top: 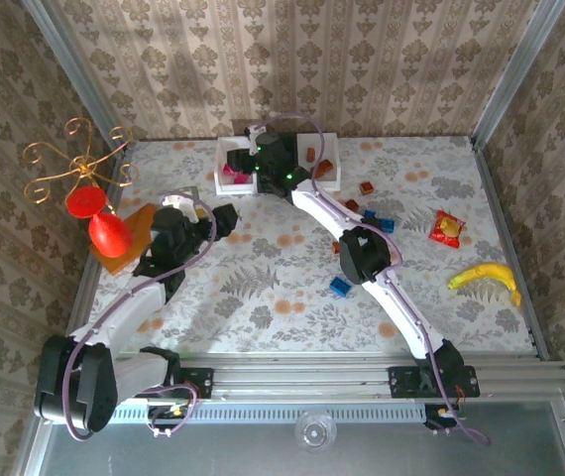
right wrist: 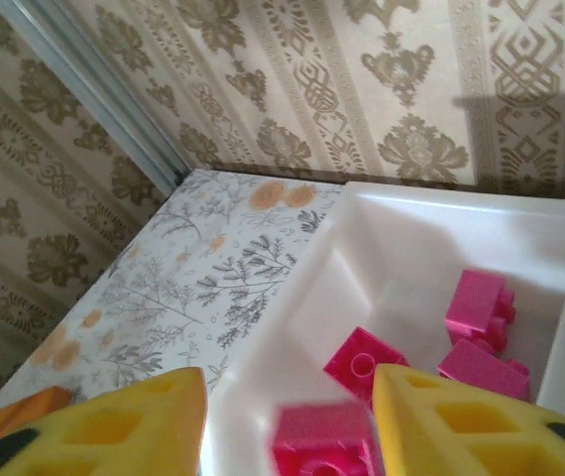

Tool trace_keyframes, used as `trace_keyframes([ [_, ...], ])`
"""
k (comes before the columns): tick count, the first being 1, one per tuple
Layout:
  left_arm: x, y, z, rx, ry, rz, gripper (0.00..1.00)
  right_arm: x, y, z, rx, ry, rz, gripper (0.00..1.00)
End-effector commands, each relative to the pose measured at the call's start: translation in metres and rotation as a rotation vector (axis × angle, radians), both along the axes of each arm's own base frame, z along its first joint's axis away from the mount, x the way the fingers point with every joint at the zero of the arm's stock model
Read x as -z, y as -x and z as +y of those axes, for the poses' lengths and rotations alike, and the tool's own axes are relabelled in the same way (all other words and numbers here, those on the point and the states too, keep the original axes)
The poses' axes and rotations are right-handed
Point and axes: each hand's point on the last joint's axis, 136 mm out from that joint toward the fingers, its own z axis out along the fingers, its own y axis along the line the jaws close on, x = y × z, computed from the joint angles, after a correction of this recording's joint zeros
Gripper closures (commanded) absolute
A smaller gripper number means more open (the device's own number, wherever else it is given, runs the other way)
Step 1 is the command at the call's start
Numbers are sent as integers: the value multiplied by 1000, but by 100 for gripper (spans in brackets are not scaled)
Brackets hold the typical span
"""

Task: Sort the legos into containers by color
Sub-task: Place the lego in the container, then pick up the lego from the center of the table.

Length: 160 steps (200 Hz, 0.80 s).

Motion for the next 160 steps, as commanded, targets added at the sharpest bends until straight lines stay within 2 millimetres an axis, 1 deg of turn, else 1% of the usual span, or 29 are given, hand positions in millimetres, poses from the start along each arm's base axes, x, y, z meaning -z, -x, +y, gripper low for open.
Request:
trace_keyframes([
  [1, -15, 6, -1, 19, 15, -33, 7, -10, -7, -16, 27, 31, 0, 42],
  [18, -13, 12, -1, 24, 23, -29, 7, -28, 0, -20, -3, 42, -2, 39],
  [23, -13, 14, -1, 28, 24, -31, 7, -39, 3, -22, -13, 42, -10, 38],
  [26, -12, 15, -2, 33, 25, -27, 7, -39, 5, -23, -19, 47, -5, 38],
  [32, -12, 18, -3, 39, 26, -27, 7, -50, 10, -25, -34, 50, -12, 37],
  [38, -11, 21, -4, 47, 26, -26, 7, -56, 16, -28, -47, 58, -10, 37],
  [39, -11, 21, -5, 48, 25, -25, 7, -54, 16, -28, -48, 61, -6, 37],
  [42, -10, 22, -5, 52, 24, -24, 7, -60, 20, -30, -53, 62, -11, 37],
  [54, -9, 27, -10, 71, 23, -27, 7, -69, 35, -38, -66, 79, -12, 36],
  [55, -9, 28, -10, 73, 22, -27, 7, -73, 36, -39, -67, 79, -18, 36],
  [57, -9, 28, -11, 77, 21, -29, 7, -72, 40, -41, -70, 87, -14, 36],
  [58, -9, 29, -12, 80, 21, -30, 7, -68, 41, -42, -70, 93, -6, 36],
  [62, -8, 30, -14, 90, 19, -31, 8, -73, 47, -47, -70, 101, -12, 35],
  [74, -6, 35, -24, 128, 7, -35, 8, -70, 66, -66, -50, 146, 9, 33],
  [75, -6, 35, -25, 131, 6, -35, 8, -73, 67, -67, -47, 146, 6, 33],
  [91, -3, 41, -41, 189, -17, -45, 8, -54, 95, -103, 0, 230, 80, 32],
  [99, 1, 44, -50, 221, -29, -49, 8, -44, 110, -124, 36, 280, 121, 31],
  [104, 3, 43, -53, 229, -35, -52, 8, -36, 120, -138, 61, 312, 145, 31],
  [107, 3, 48, -63, 263, -36, -57, 8, -31, 125, -146, 79, 330, 158, 30],
  [120, 8, 52, -81, 330, -47, -79, 9, -13, 148, -180, 151, 401, 213, 29],
  [128, 9, 52, -92, 368, -48, -96, 9, 2, 162, -201, 195, 446, 253, 28],
  [142, 13, 49, -110, 428, -50, -104, 9, 23, 177, -233, 270, 491, 317, 26],
  [150, 16, 46, -120, 455, -51, -98, 10, 36, 181, -248, 307, 498, 350, 26],
  [160, 21, 42, -130, 476, -52, -78, 11, 52, 183, -262, 340, 492, 400, 26],
])
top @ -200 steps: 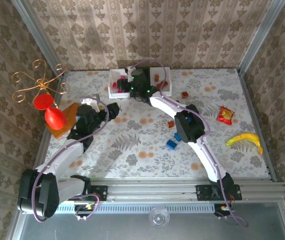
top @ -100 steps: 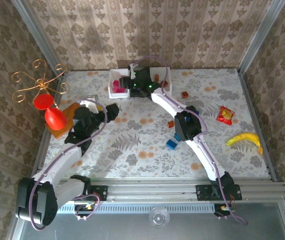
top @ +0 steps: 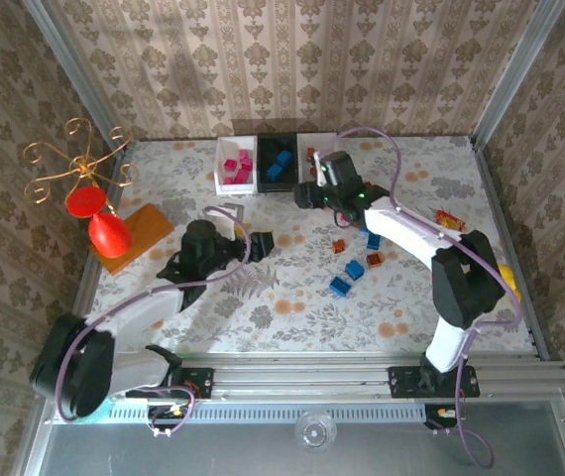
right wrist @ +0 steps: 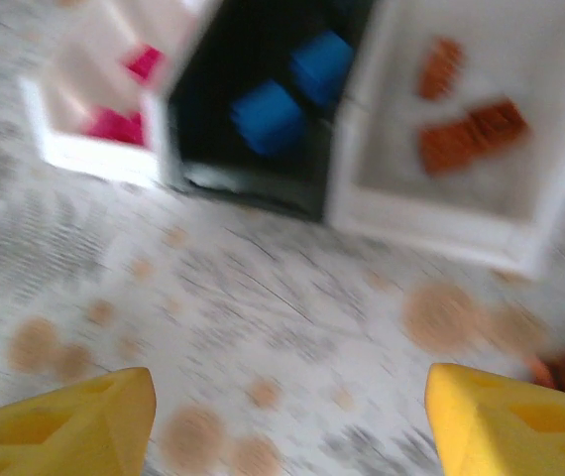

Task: Sort the legos into containers by color
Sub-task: Pick up the lego from the center of the table.

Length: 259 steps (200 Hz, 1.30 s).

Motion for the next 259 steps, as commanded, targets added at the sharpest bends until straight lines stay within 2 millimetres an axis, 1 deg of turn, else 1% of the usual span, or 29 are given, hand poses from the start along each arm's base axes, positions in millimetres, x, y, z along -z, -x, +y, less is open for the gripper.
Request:
trace_keyframes([
  [1, -16, -9, -29, 99, 22, -75, 11, 60, 12, -58, 170, 119, 140, 26],
  [9, -13, -12, -35, 107, 22, -57, 12, 71, 12, -65, 193, 121, 174, 26],
  [19, -11, -14, -42, 117, 22, -43, 12, 78, 10, -71, 215, 141, 182, 26],
  [51, -2, -19, -48, 107, 12, -19, 13, 97, 2, -85, 270, 229, 197, 25],
  [67, 2, -21, -49, 105, 11, -6, 13, 106, -2, -87, 277, 243, 215, 25],
  [101, 11, -23, -52, 102, 4, 18, 13, 121, -11, -78, 248, 216, 246, 26],
  [136, 18, -23, -50, 92, -9, 34, 13, 127, -15, -68, 199, 208, 253, 28],
  [176, 20, -22, -45, 78, -17, 36, 14, 127, -18, -52, 145, 234, 244, 31],
  [212, 20, -21, -40, 66, -23, 38, 14, 125, -22, -42, 123, 254, 235, 34],
  [241, 23, -21, -36, 59, -26, 42, 13, 124, -25, -41, 122, 319, 227, 35],
  [259, 24, -21, -35, 56, -27, 43, 13, 125, -27, -38, 115, 315, 232, 37],
])
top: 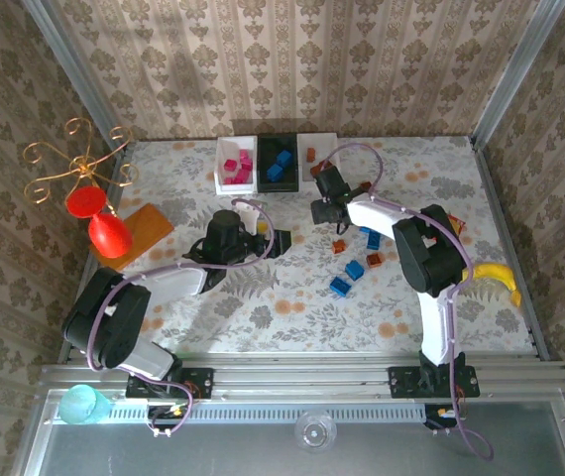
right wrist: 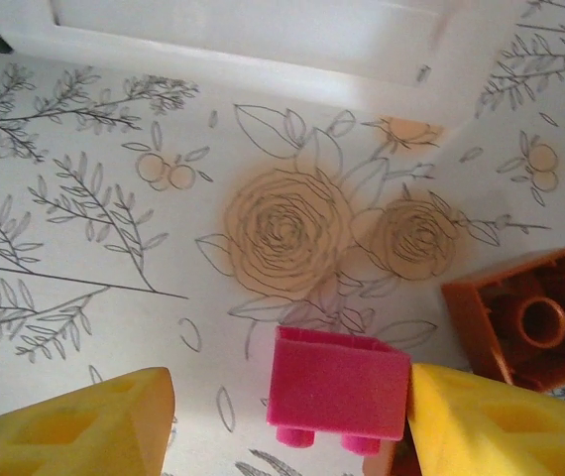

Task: Sort the legos into containers by color
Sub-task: Pick up the lego from the center of the table, then place the lego in the container.

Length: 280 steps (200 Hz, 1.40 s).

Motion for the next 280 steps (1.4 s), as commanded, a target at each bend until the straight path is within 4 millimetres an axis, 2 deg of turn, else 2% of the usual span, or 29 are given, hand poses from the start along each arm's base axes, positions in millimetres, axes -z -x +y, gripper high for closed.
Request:
trace_keyframes([
  [1, -5, -1, 5, -16, 9, -12, 13, 7, 1, -2, -11, 53, 29, 37],
  [58, -2, -2, 11, -30, 10, -1, 13, 5, -2, 18, -72, 71, 15, 41],
  [106, 1, -3, 18, -51, 10, 4, 14, 14, -2, 28, -98, 54, 37, 46],
  [144, 3, -6, 33, -117, 6, 7, 14, 24, -6, 35, -118, 35, 50, 49],
  [177, 4, -8, 56, -206, 9, 0, 14, 23, -9, 48, -161, -13, 54, 61],
  [199, 1, -10, 80, -296, 13, -14, 13, 2, -4, 72, -225, -119, 30, 66],
  [216, -2, -11, 98, -365, 30, -18, 12, -22, -3, 103, -283, -280, 0, 67],
  [219, -2, -15, 108, -399, 33, -18, 12, -27, -4, 109, -294, -312, -7, 67],
  [233, -6, -19, 128, -466, 55, -23, 11, -51, -7, 136, -331, -446, -49, 68],
  [258, -18, -22, 154, -550, 110, -33, 11, -85, -21, 171, -354, -595, -145, 69],
  [280, -30, -21, 160, -561, 134, -53, 11, -107, -44, 187, -326, -654, -248, 69],
])
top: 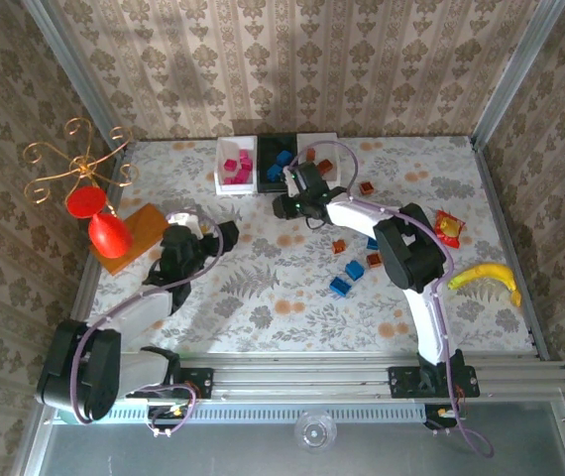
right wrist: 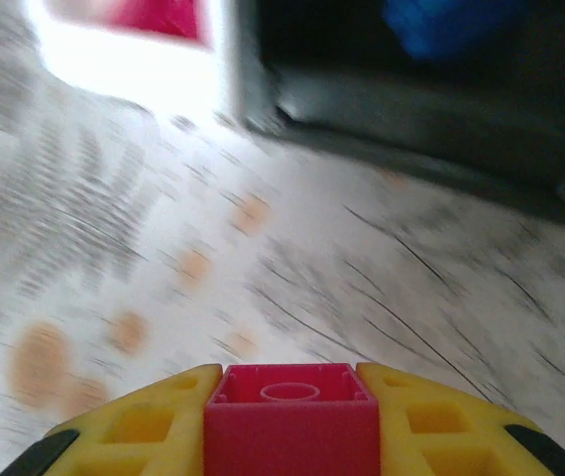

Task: Sort the legos into containers by color
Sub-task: Place the lego in the container.

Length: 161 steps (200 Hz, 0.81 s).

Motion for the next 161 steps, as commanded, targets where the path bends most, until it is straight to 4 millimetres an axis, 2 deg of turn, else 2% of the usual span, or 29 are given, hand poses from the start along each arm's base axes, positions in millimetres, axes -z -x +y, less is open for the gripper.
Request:
trace_keyframes([
  [1, -18, 0, 8, -39, 53, -38, 11, -66, -31, 39, 6, -219, -149, 69],
  [22, -27, 4, 7, -26, 67, -57, 11, -79, -57, 48, 59, -250, -203, 69],
  [40, -31, 7, 6, -15, 74, -61, 11, -80, -81, 55, 97, -246, -228, 69],
  [54, -33, 11, 6, -9, 78, -61, 11, -75, -97, 60, 119, -227, -234, 69],
  [63, -33, 13, 5, -3, 80, -60, 11, -80, -108, 62, 138, -221, -249, 68],
  [68, -34, 14, 5, -1, 82, -61, 11, -71, -113, 62, 149, -200, -237, 68],
  [89, -35, 20, 3, 15, 92, -57, 11, -70, -131, 63, 181, -180, -261, 66],
  [100, -36, 24, 3, 23, 94, -55, 11, -72, -135, 67, 176, -192, -280, 62],
  [119, -33, 29, 4, 27, 84, -40, 11, -82, -136, 72, 150, -221, -306, 50],
  [143, -32, 33, 4, 34, 82, -35, 11, -117, -128, 75, 84, -256, -333, 39],
  [161, -32, 34, -1, 56, 81, -39, 11, -144, -115, 73, 31, -267, -330, 37],
])
